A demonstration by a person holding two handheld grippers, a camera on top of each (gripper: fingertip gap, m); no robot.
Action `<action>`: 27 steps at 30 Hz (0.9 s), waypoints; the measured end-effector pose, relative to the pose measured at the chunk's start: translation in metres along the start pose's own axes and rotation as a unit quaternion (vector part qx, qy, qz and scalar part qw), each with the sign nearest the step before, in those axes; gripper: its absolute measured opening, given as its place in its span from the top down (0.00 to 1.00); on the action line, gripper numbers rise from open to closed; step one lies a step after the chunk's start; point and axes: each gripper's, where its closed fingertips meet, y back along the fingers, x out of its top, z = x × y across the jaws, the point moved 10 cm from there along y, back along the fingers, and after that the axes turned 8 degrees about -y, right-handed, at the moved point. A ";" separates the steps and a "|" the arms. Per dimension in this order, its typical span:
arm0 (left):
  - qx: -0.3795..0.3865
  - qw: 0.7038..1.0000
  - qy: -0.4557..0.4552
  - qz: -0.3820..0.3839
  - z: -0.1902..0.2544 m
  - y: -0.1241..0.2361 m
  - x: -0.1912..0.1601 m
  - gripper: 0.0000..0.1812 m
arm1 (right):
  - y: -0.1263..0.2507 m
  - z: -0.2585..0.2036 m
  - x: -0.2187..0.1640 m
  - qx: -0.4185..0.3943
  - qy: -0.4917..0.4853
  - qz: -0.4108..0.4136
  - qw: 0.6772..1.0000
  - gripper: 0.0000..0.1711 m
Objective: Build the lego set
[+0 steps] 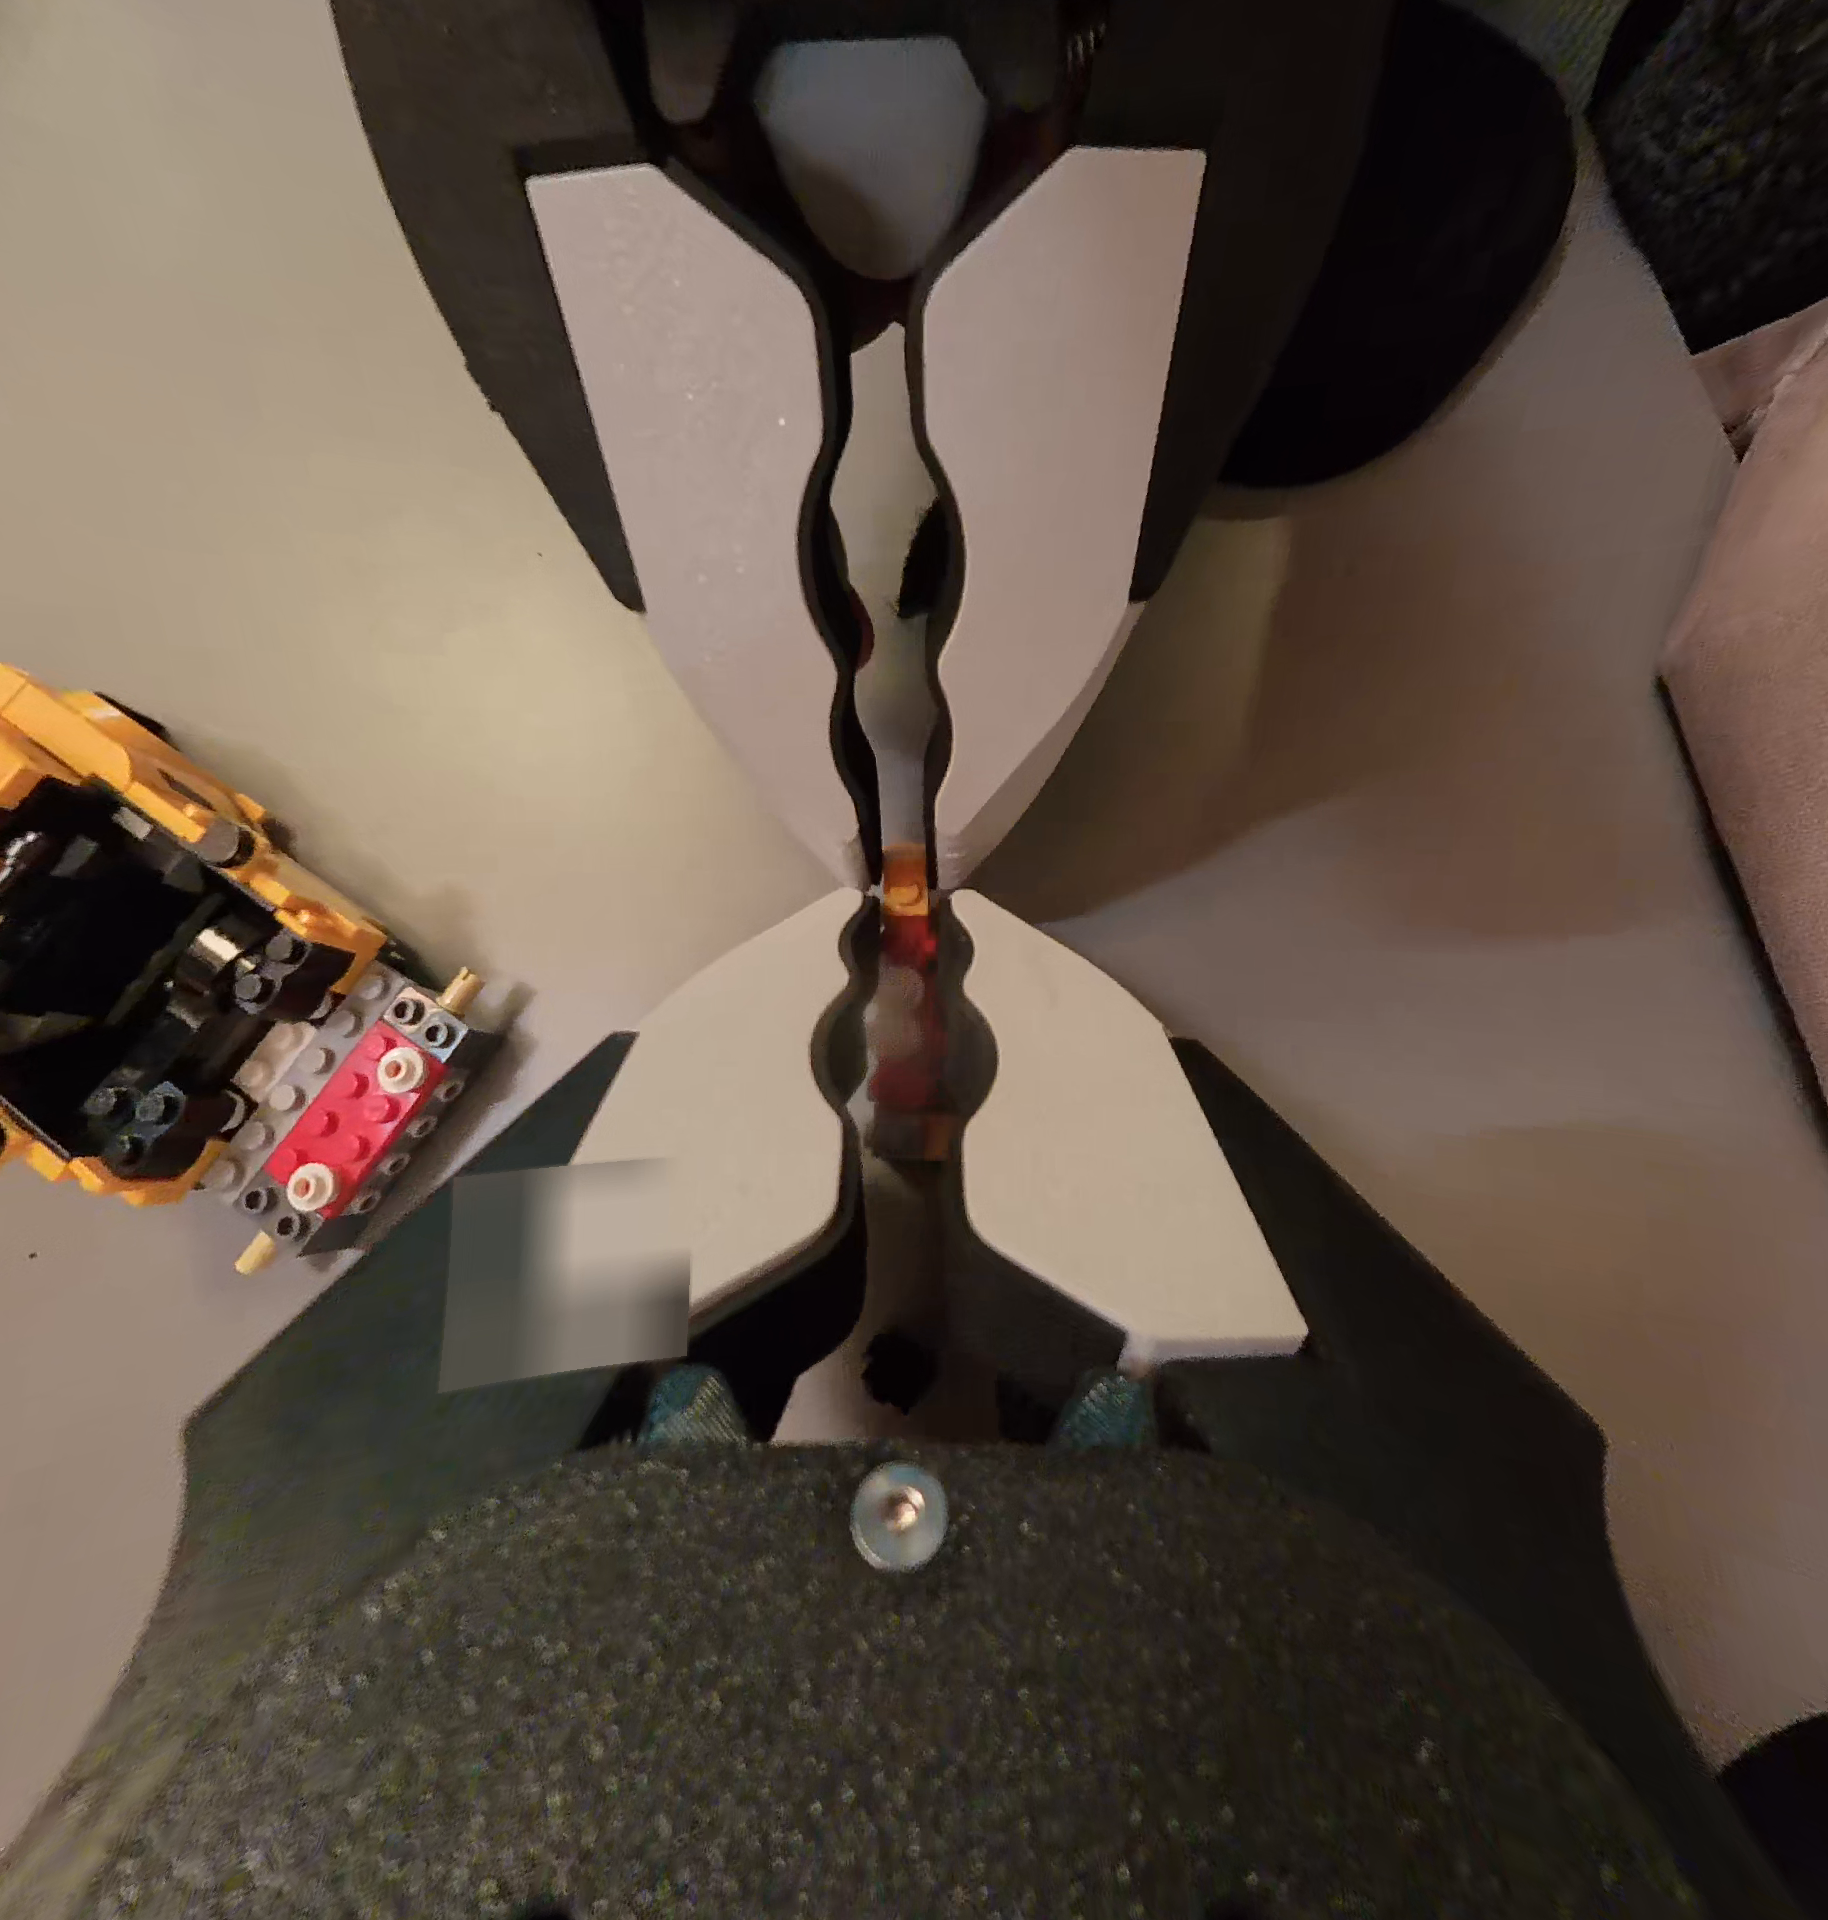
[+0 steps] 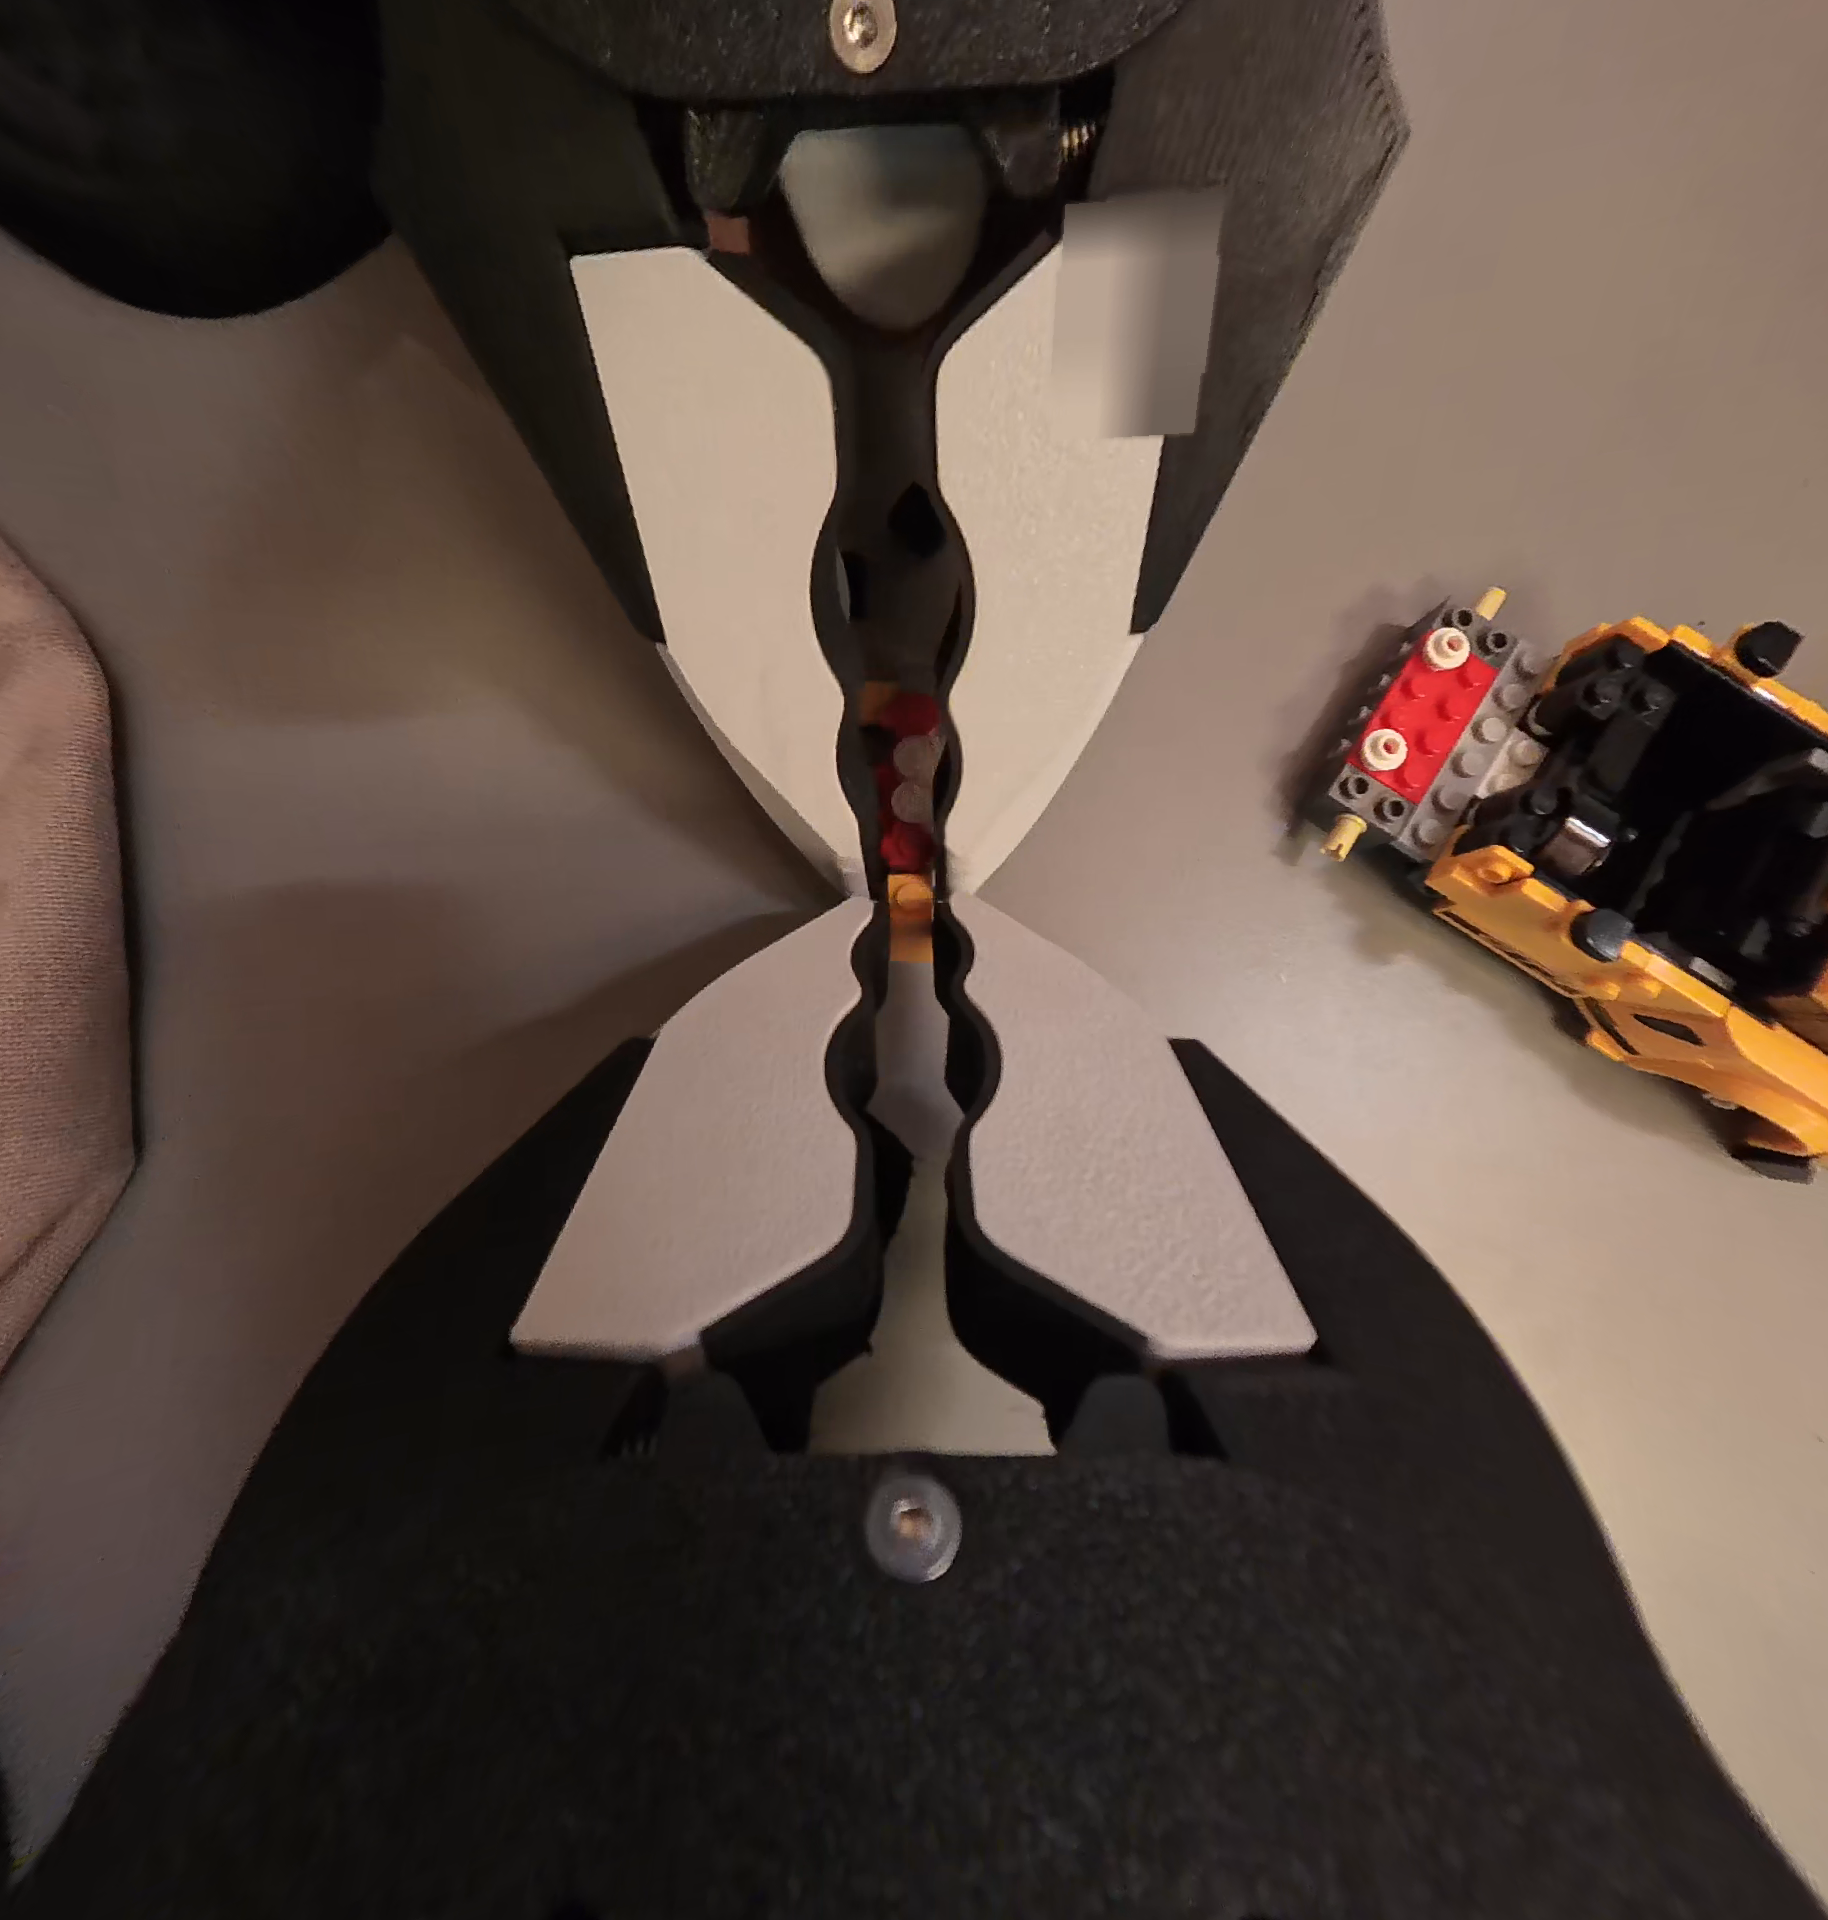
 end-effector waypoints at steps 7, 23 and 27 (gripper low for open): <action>0.011 1.000 -0.001 0.002 0.002 0.000 -0.001 0.95 | 0.000 0.001 -0.001 0.006 -0.002 0.011 1.000 0.96; 0.015 1.000 0.000 0.015 0.004 0.002 -0.004 0.95 | 0.011 0.011 -0.024 0.001 -0.019 0.032 0.999 0.91; 0.014 1.000 0.003 0.010 0.003 0.005 -0.005 0.93 | 0.021 0.015 -0.036 -0.011 -0.040 0.017 0.999 0.91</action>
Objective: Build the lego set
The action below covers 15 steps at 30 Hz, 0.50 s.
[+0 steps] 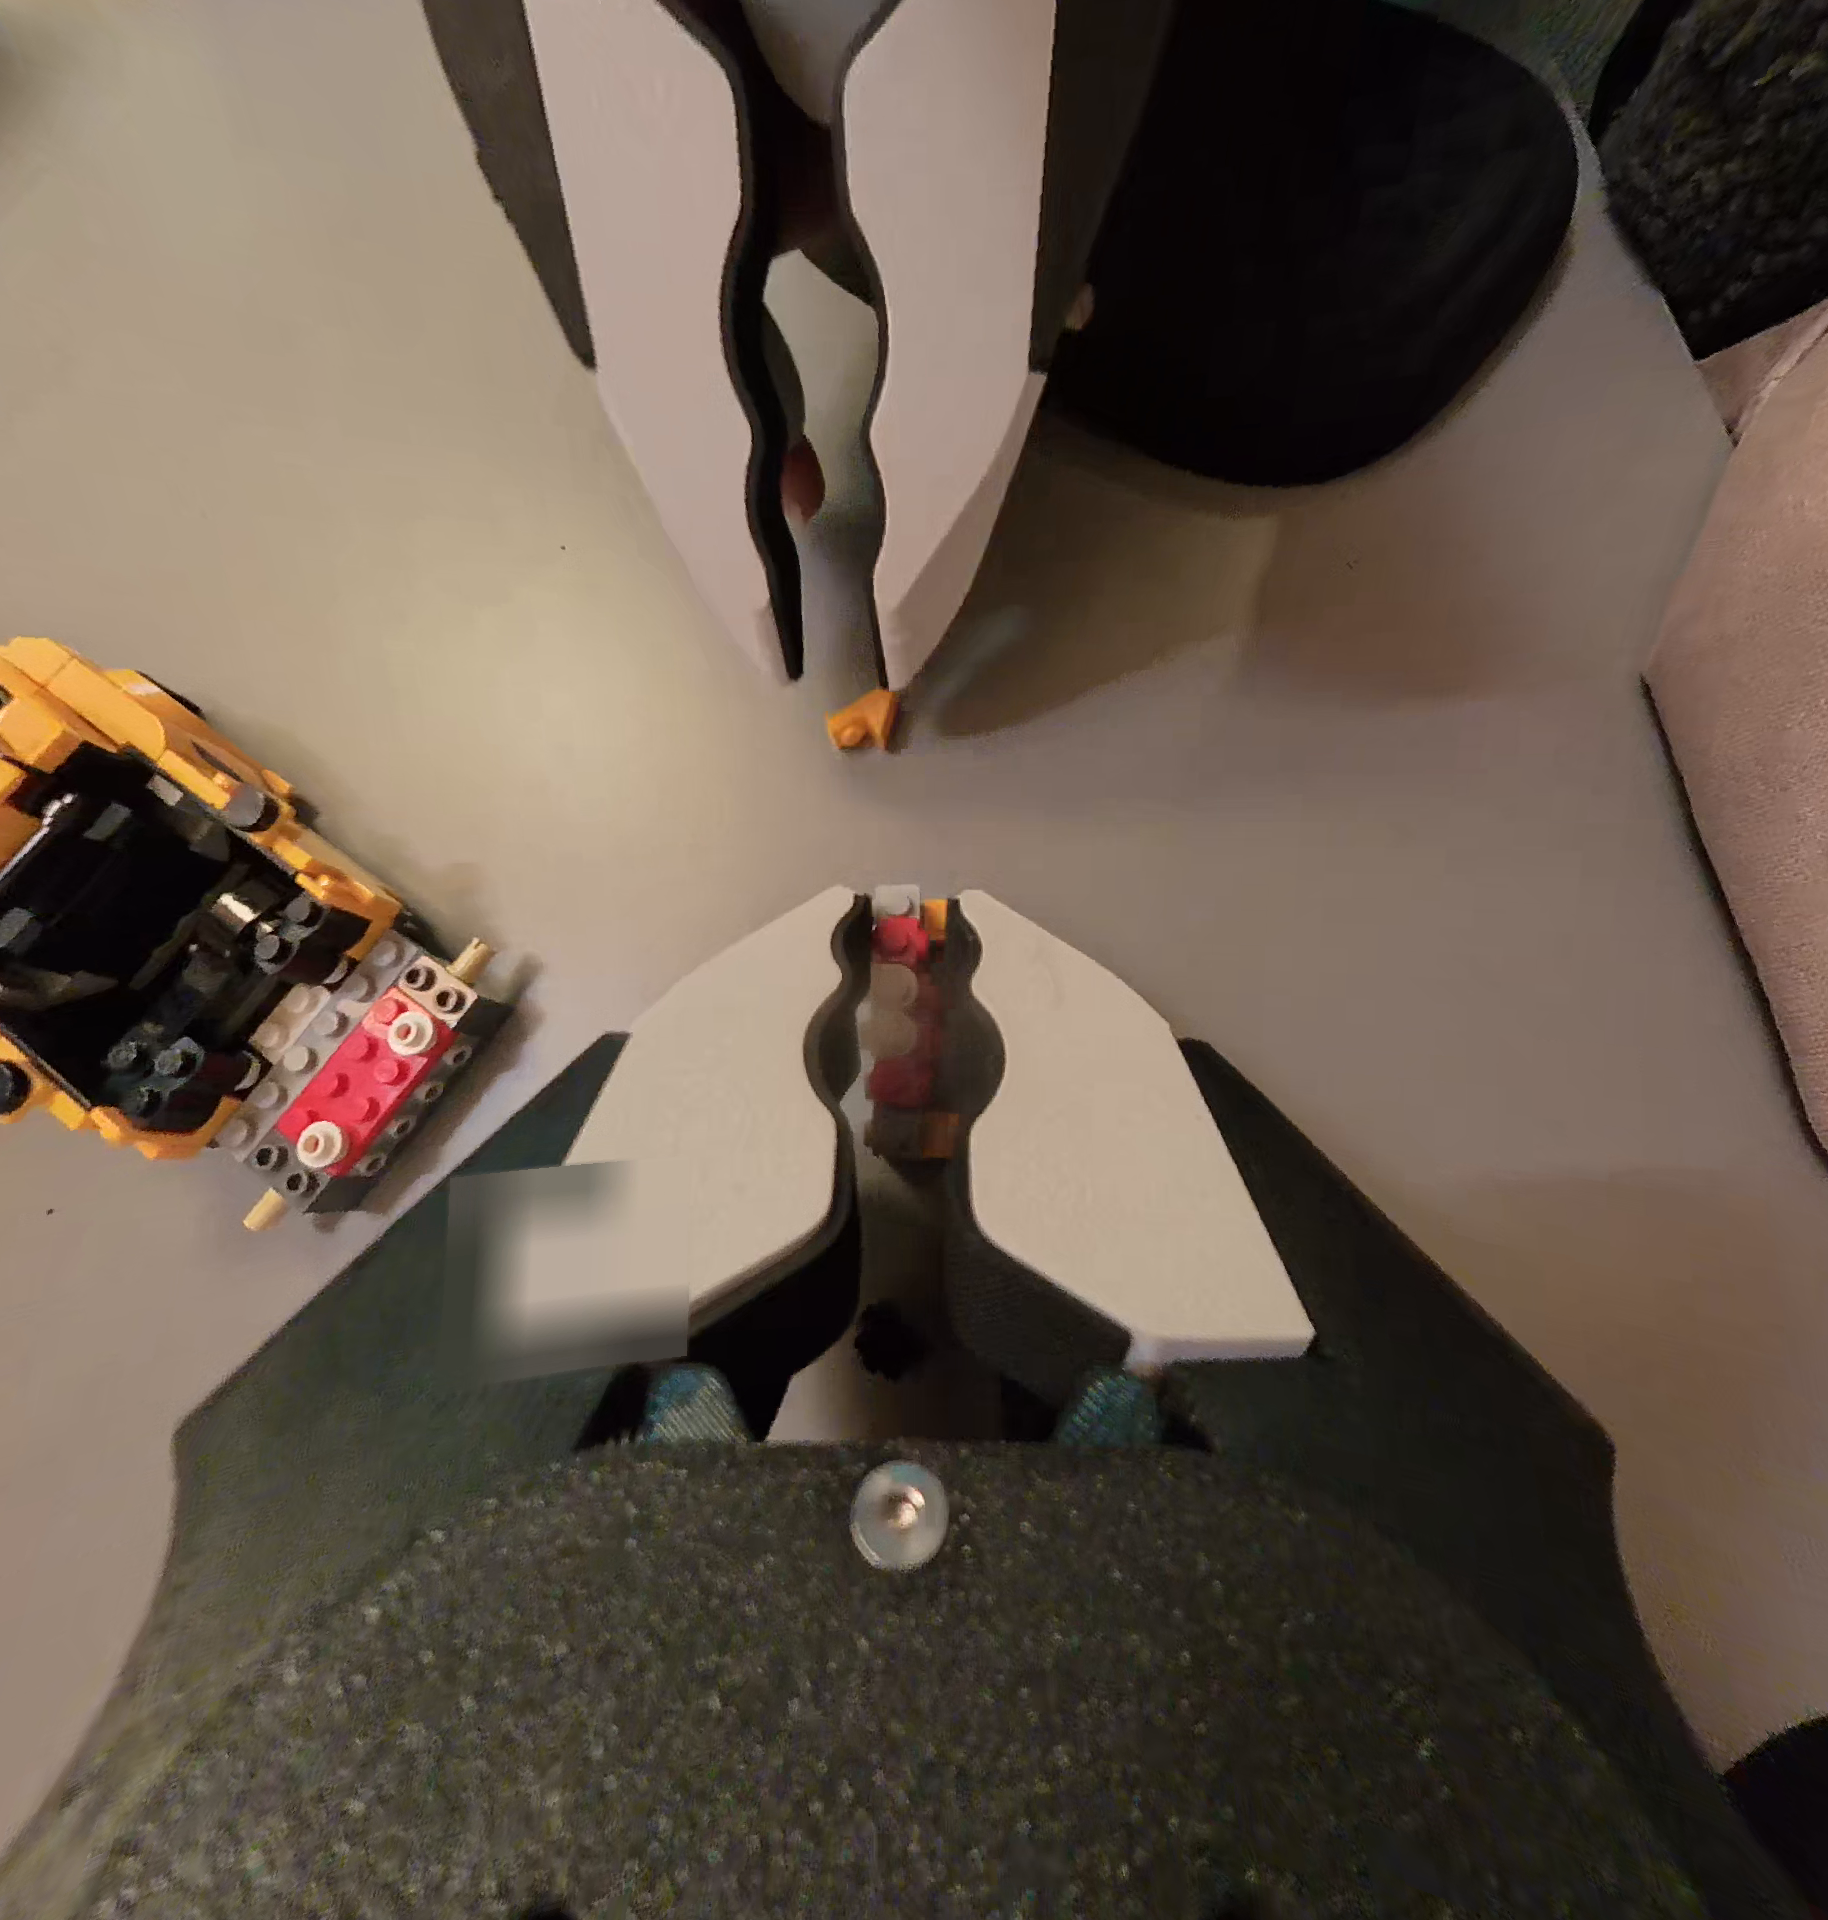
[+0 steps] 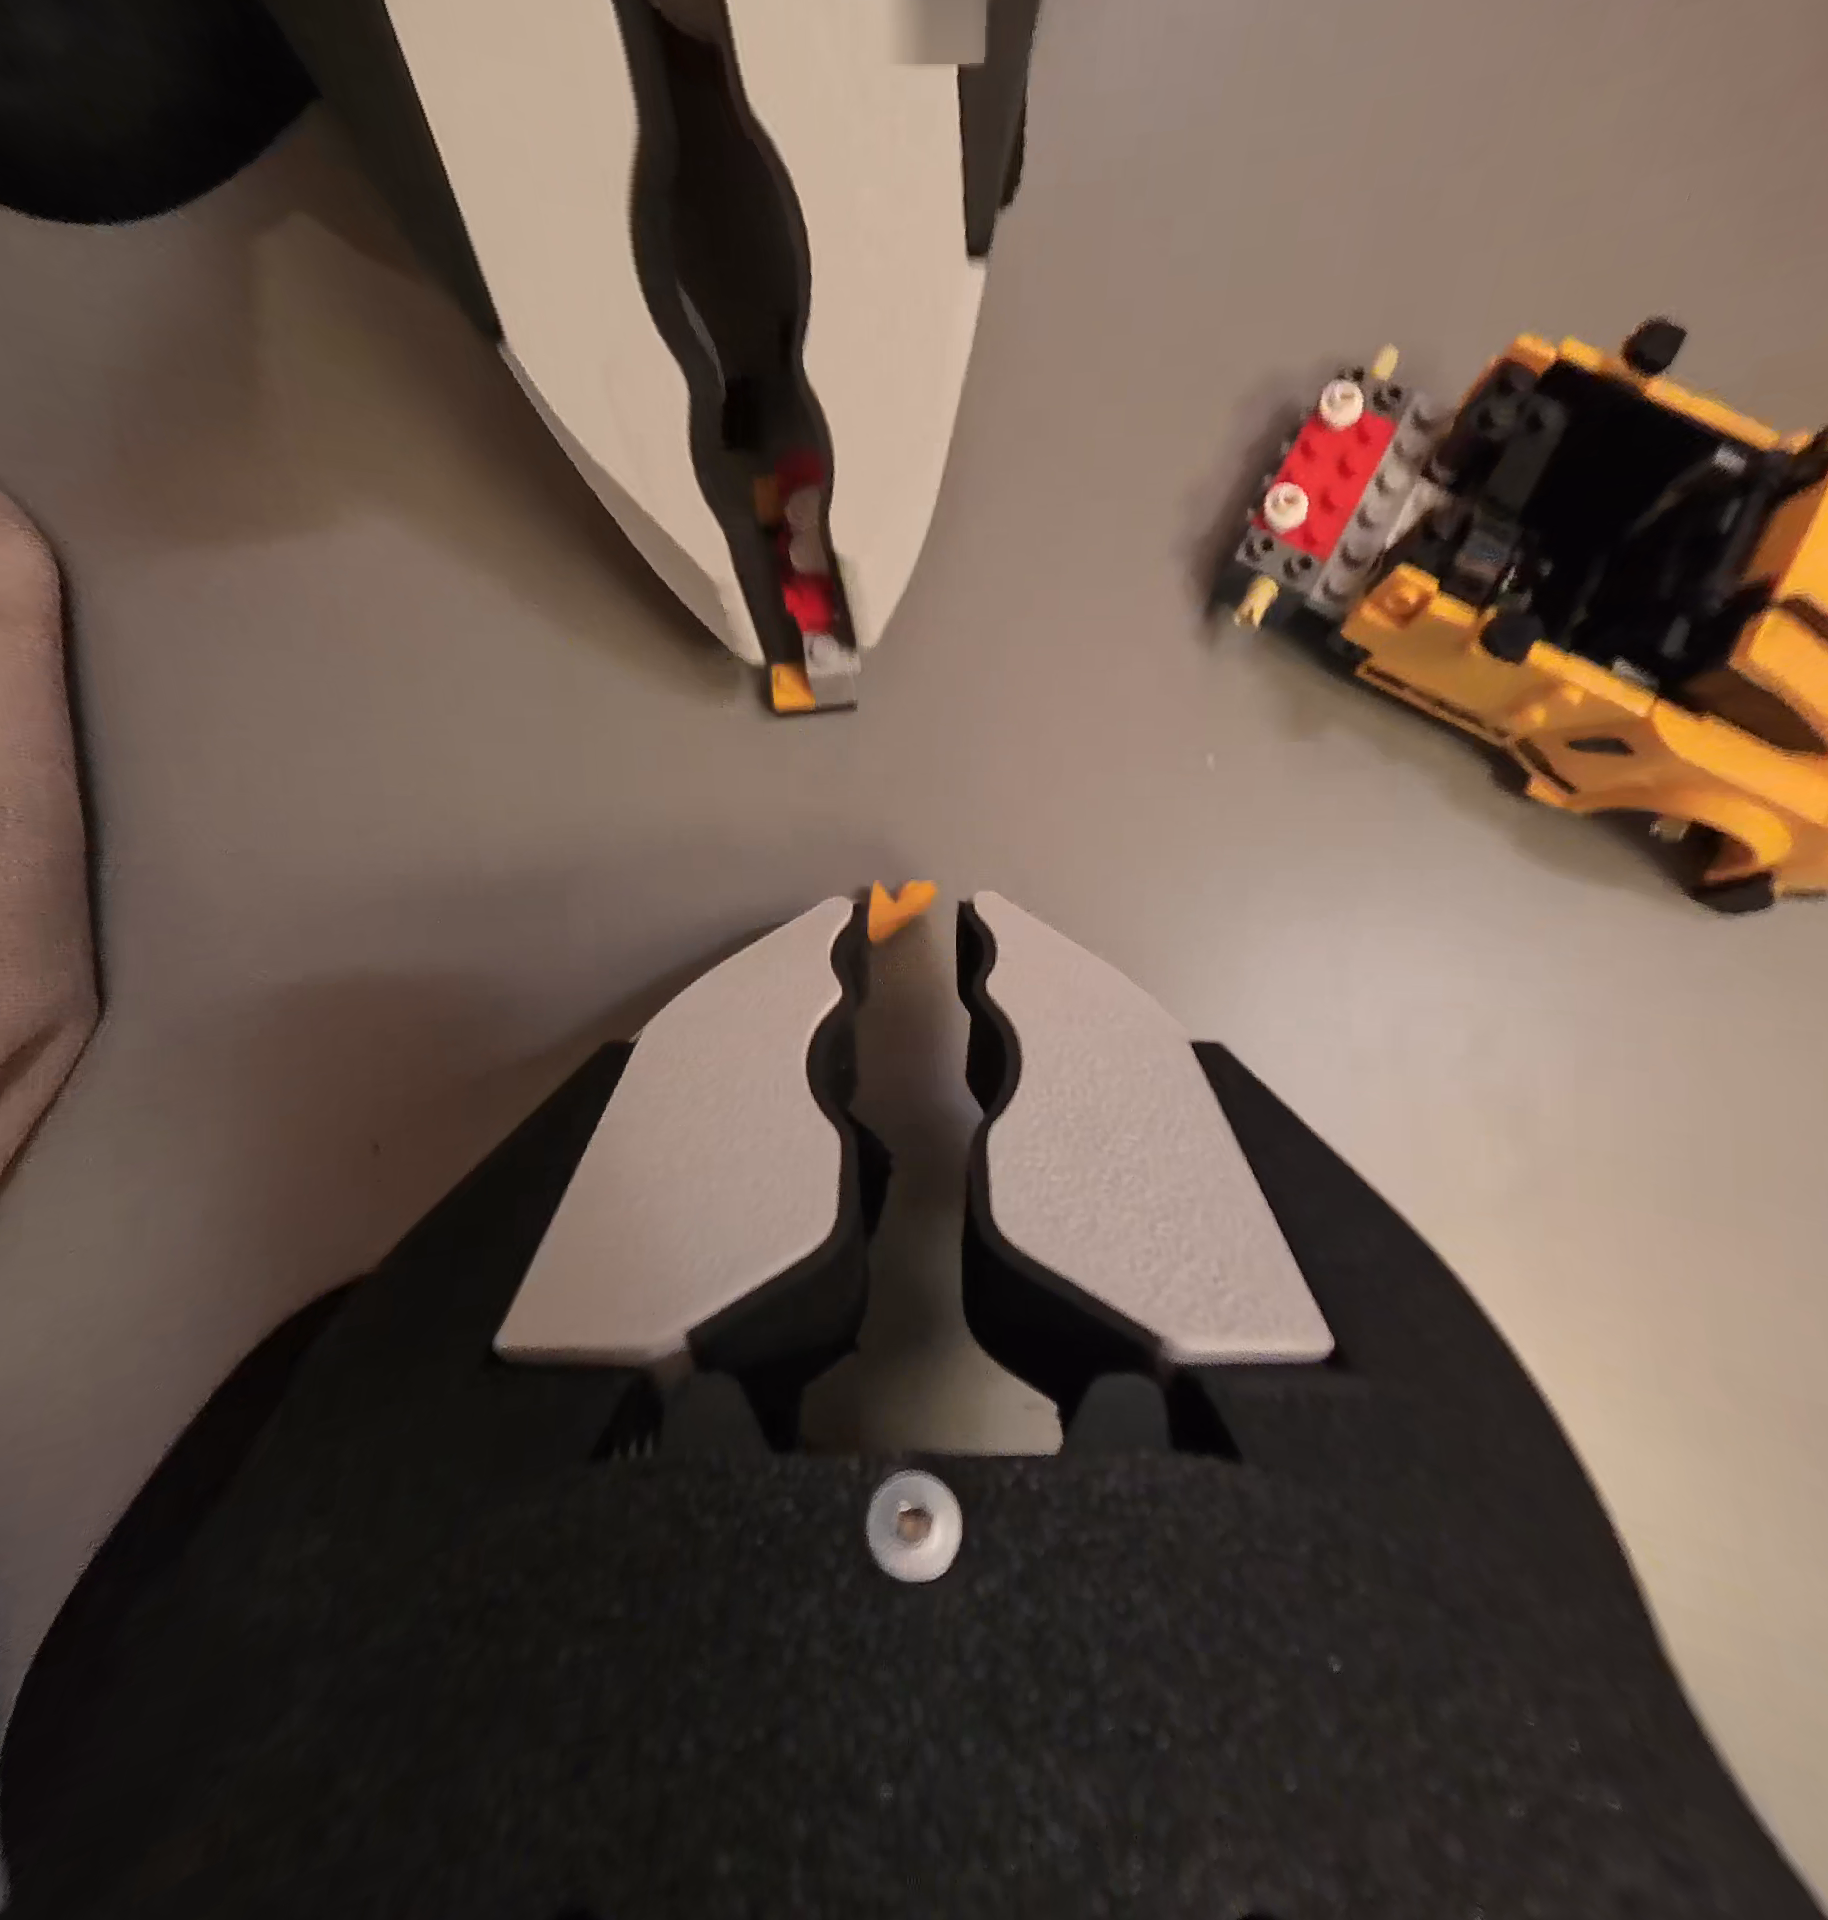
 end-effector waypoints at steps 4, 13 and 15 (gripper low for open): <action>-0.001 1.000 0.005 -0.002 0.000 0.007 -0.001 0.90 | 0.000 -0.004 -0.005 -0.007 -0.013 -0.013 1.000 0.91; 0.008 0.999 0.024 -0.031 0.000 0.008 -0.008 0.93 | -0.010 -0.006 -0.001 -0.026 -0.022 -0.036 0.999 0.95; 0.010 0.999 0.027 -0.033 0.002 0.006 -0.006 0.93 | -0.010 -0.006 -0.001 -0.022 -0.020 -0.035 0.999 0.97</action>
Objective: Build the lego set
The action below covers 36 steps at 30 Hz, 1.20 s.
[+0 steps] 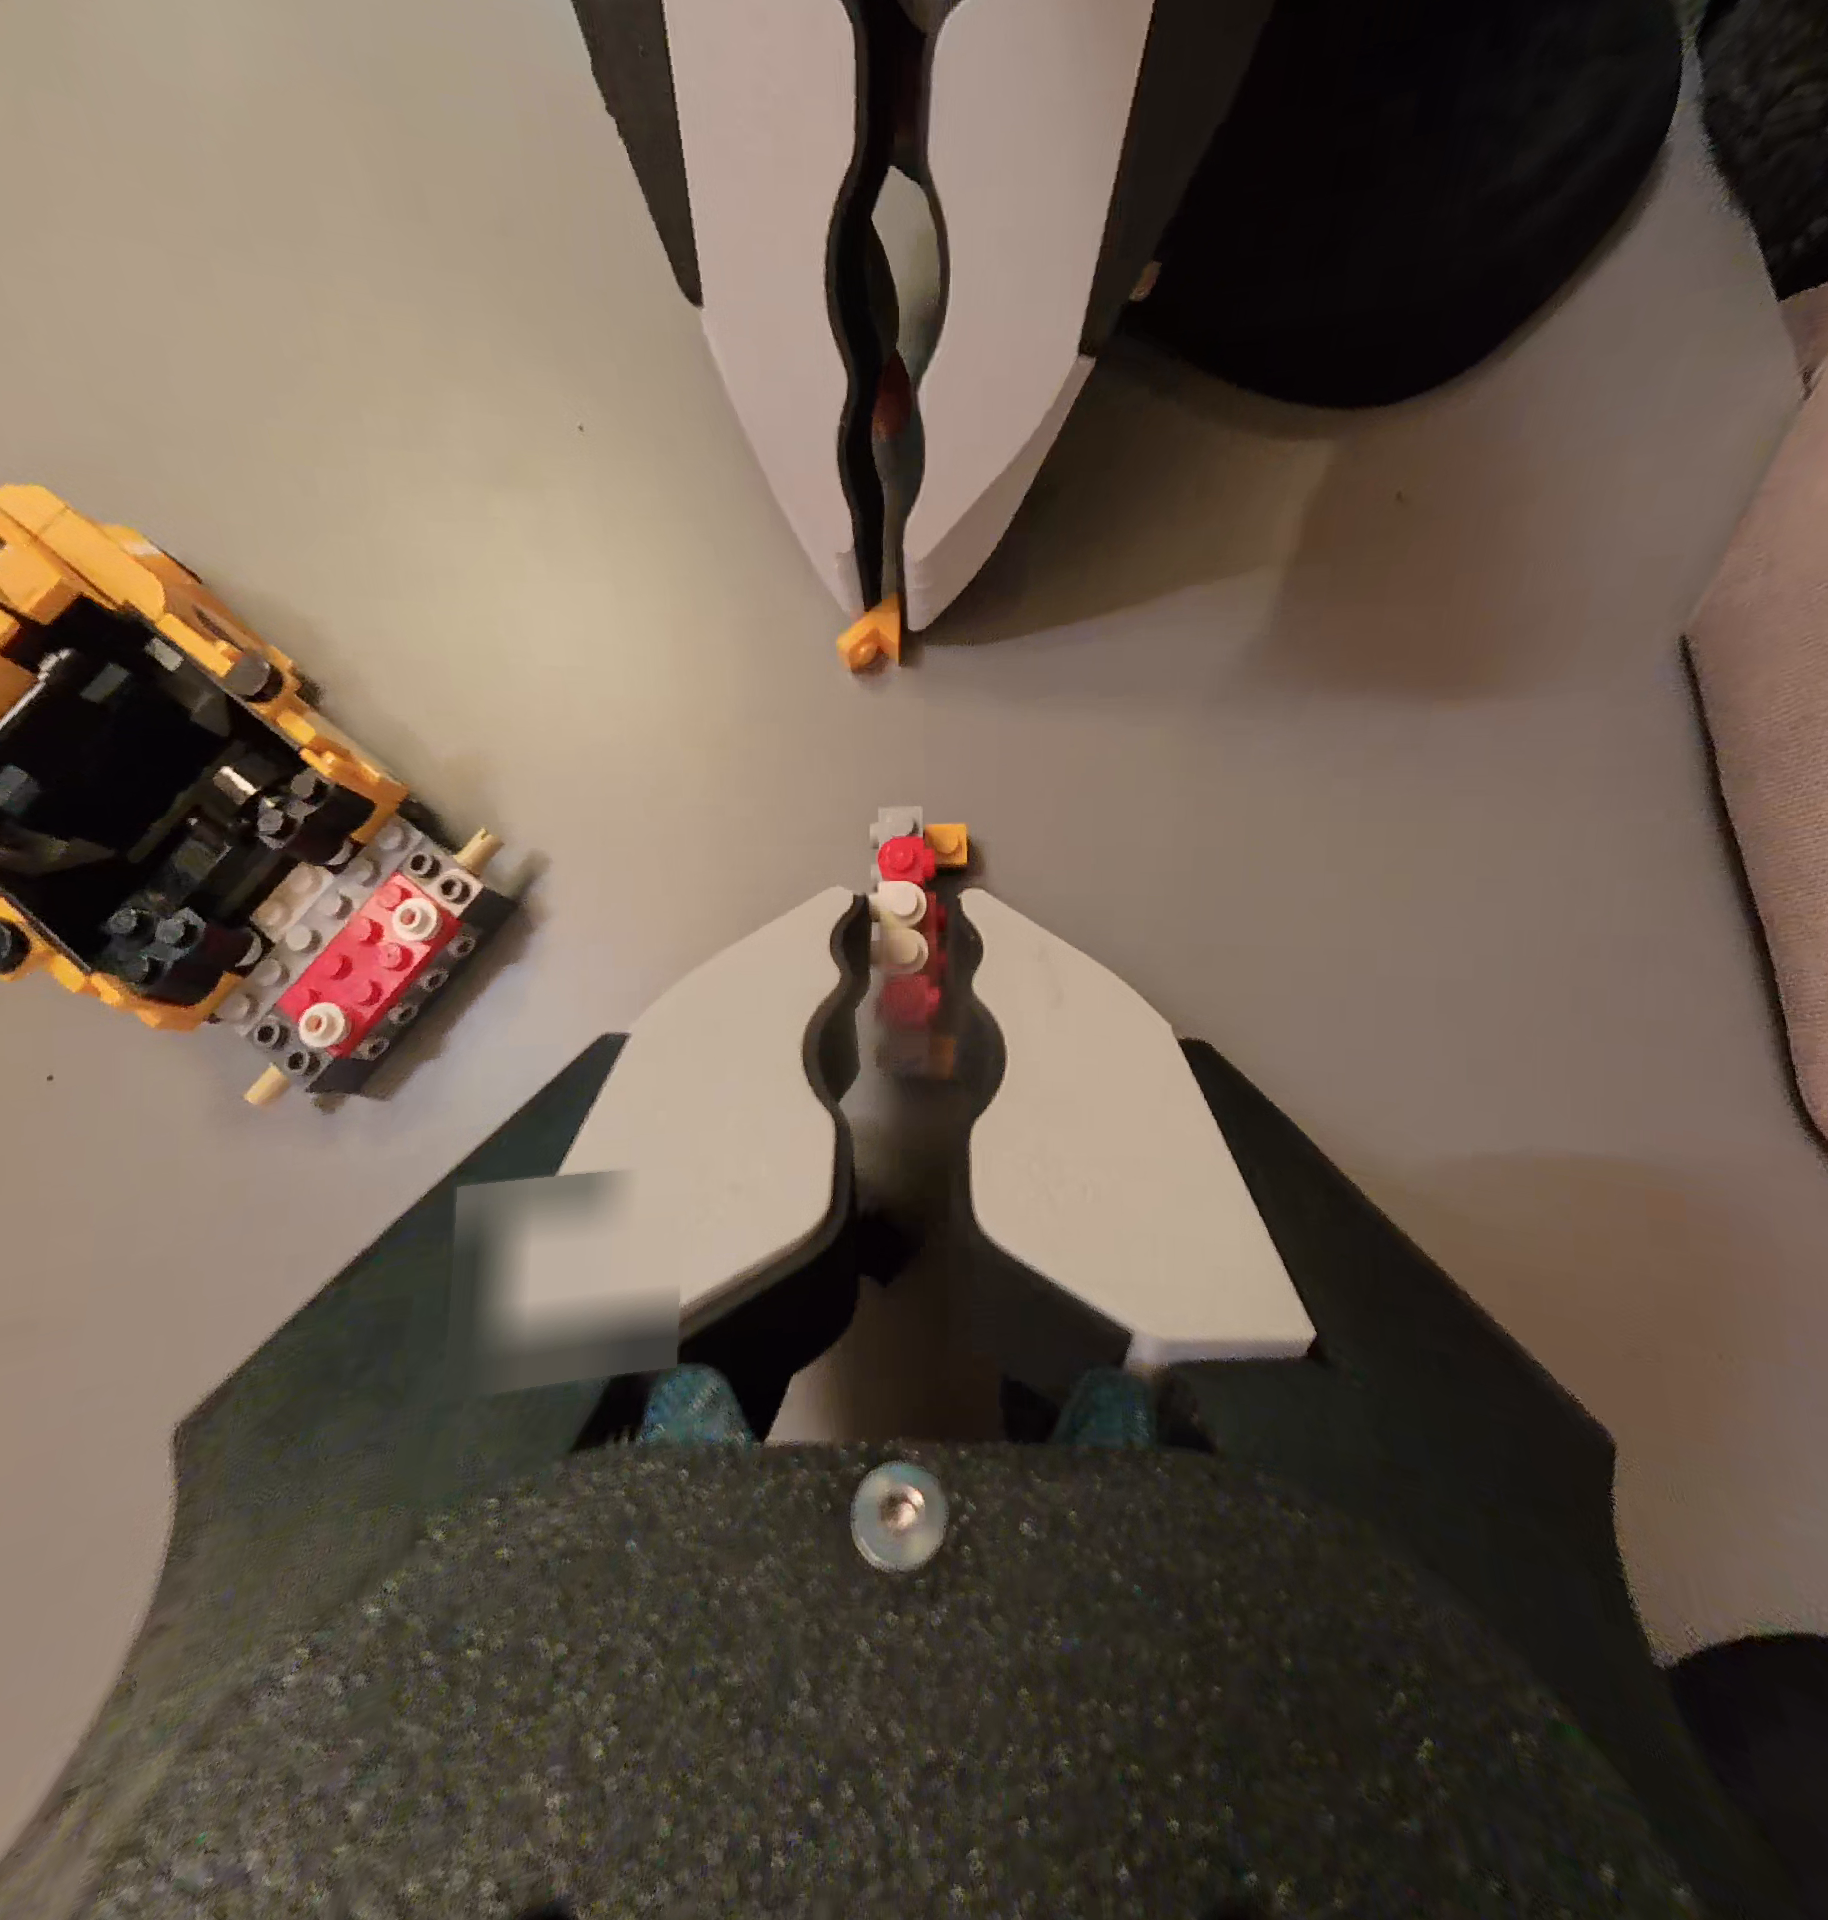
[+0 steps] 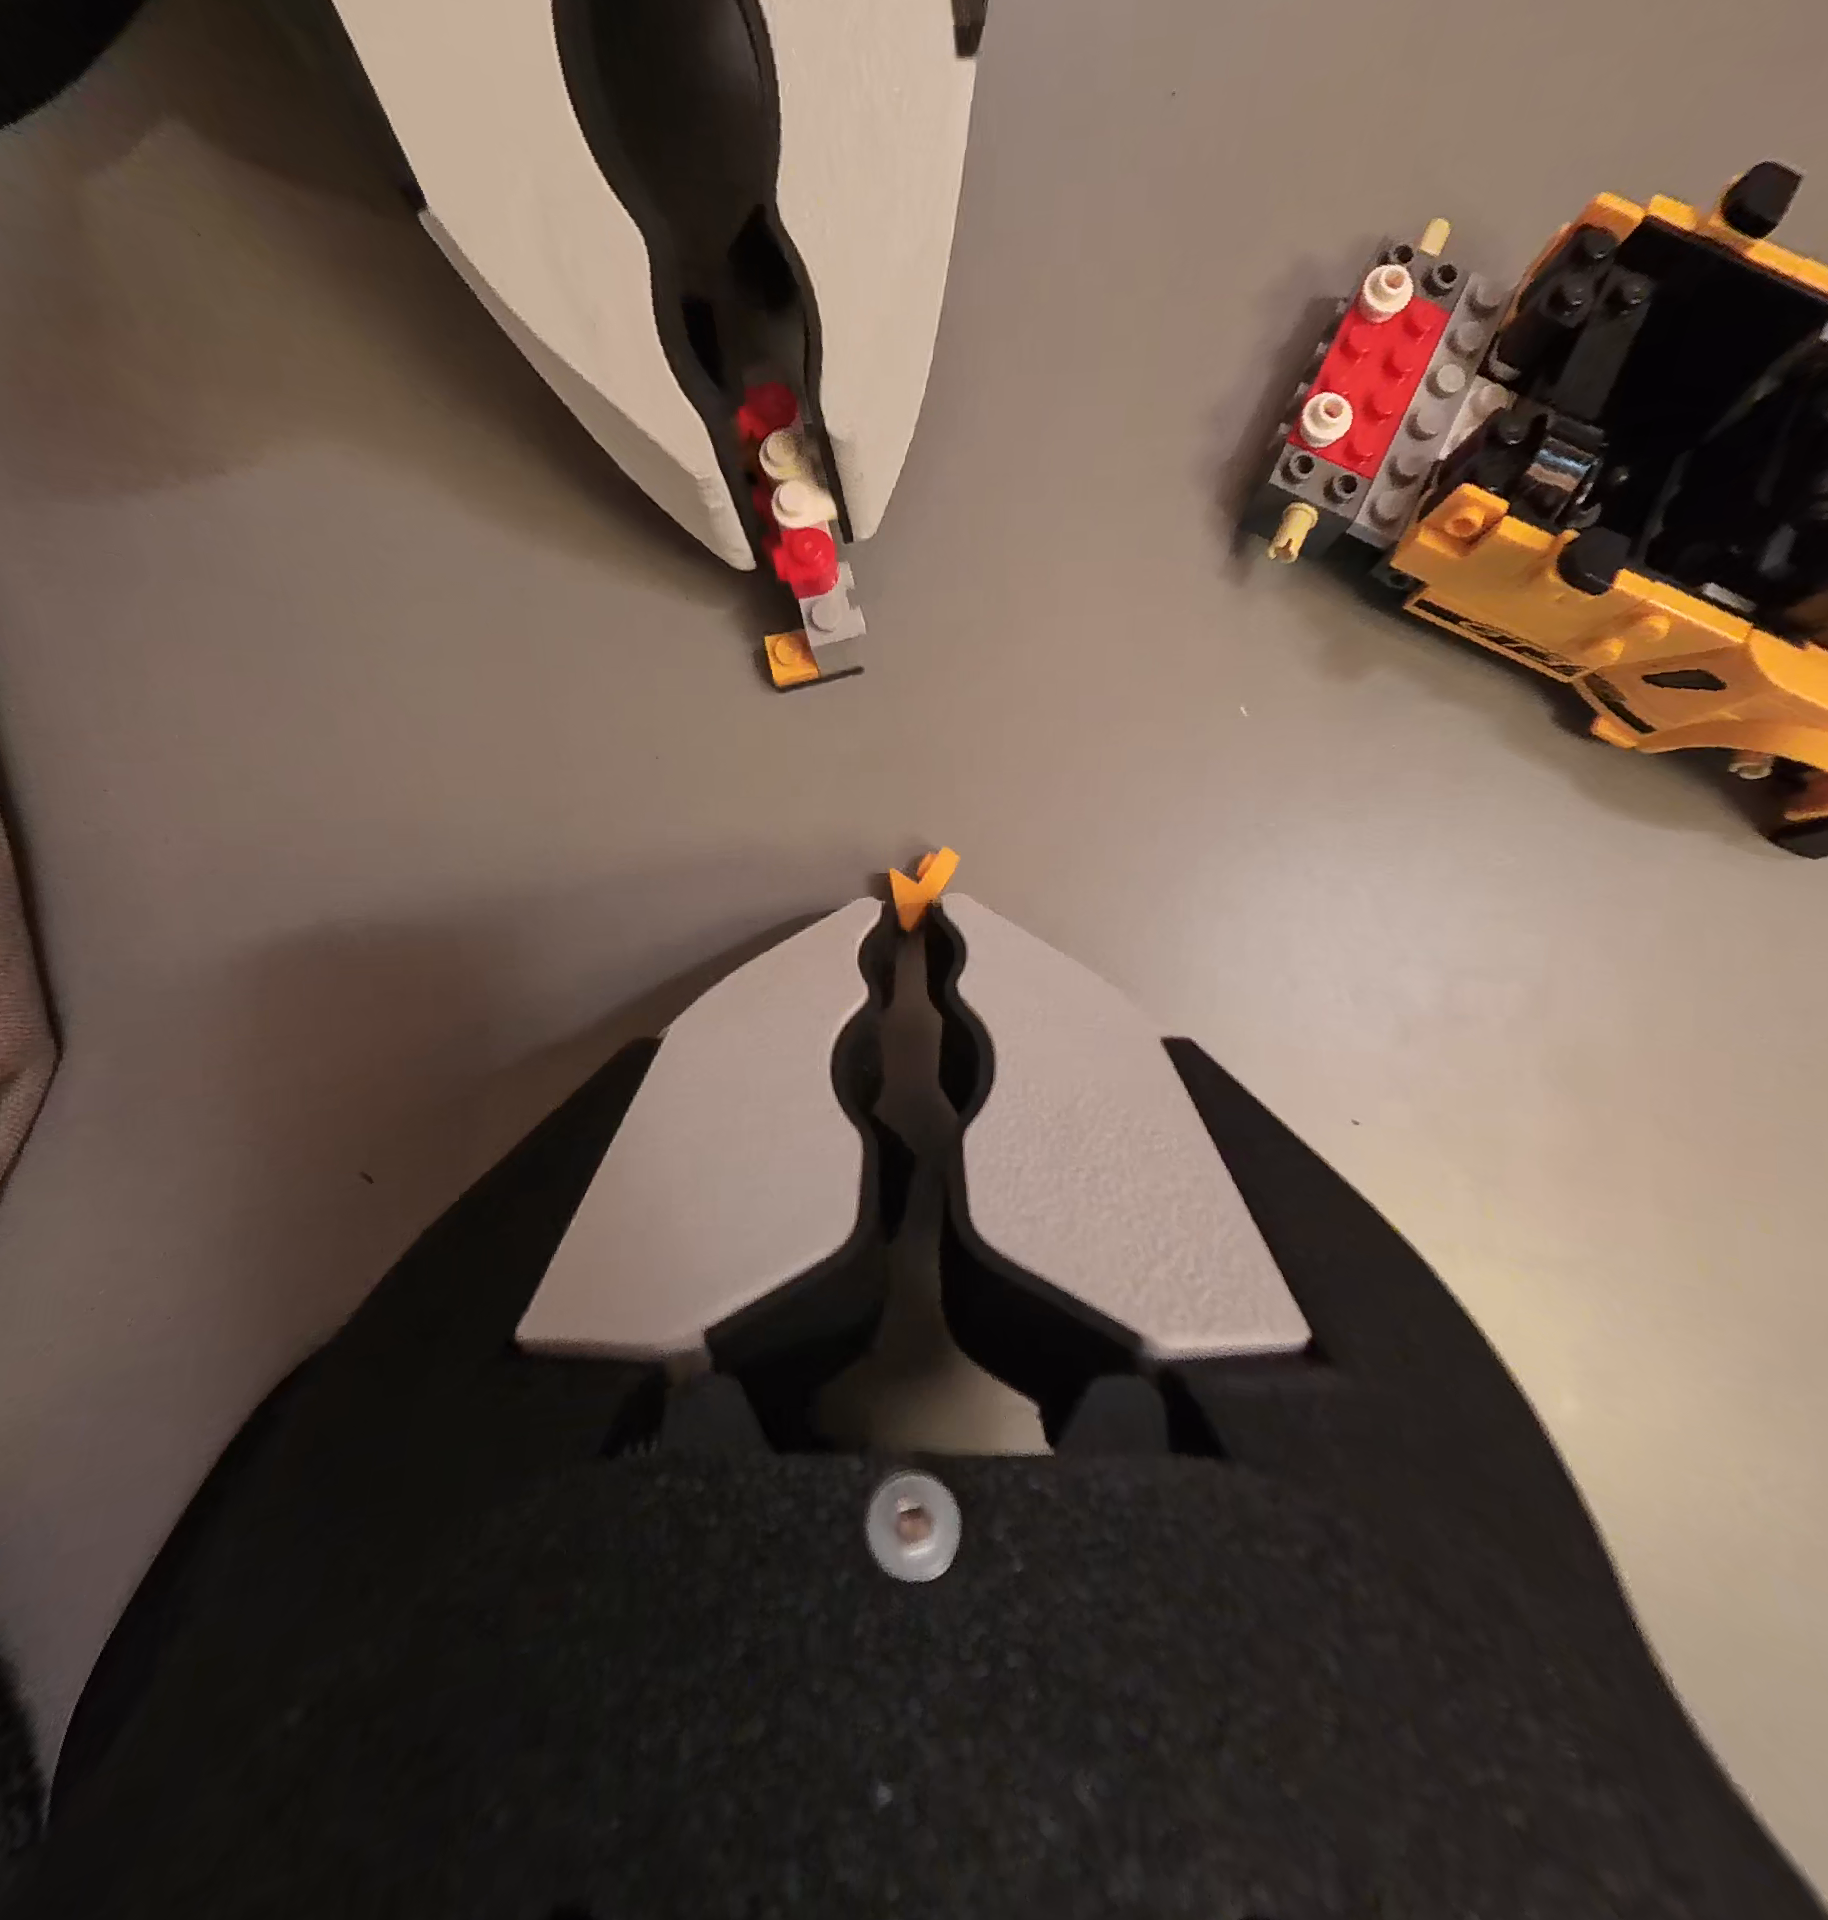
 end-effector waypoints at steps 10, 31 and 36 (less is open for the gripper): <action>0.027 0.998 -0.035 0.042 0.005 0.011 0.009 0.90 | 0.002 0.015 0.012 0.197 -0.053 0.064 0.977 0.98; 0.089 0.981 -0.150 -0.085 0.021 0.001 0.028 0.90 | -0.035 0.042 0.032 0.420 -0.165 -0.035 0.892 0.98; 0.082 0.982 -0.149 -0.076 0.020 -0.004 0.029 0.90 | -0.035 0.042 0.033 0.424 -0.160 -0.032 0.891 0.98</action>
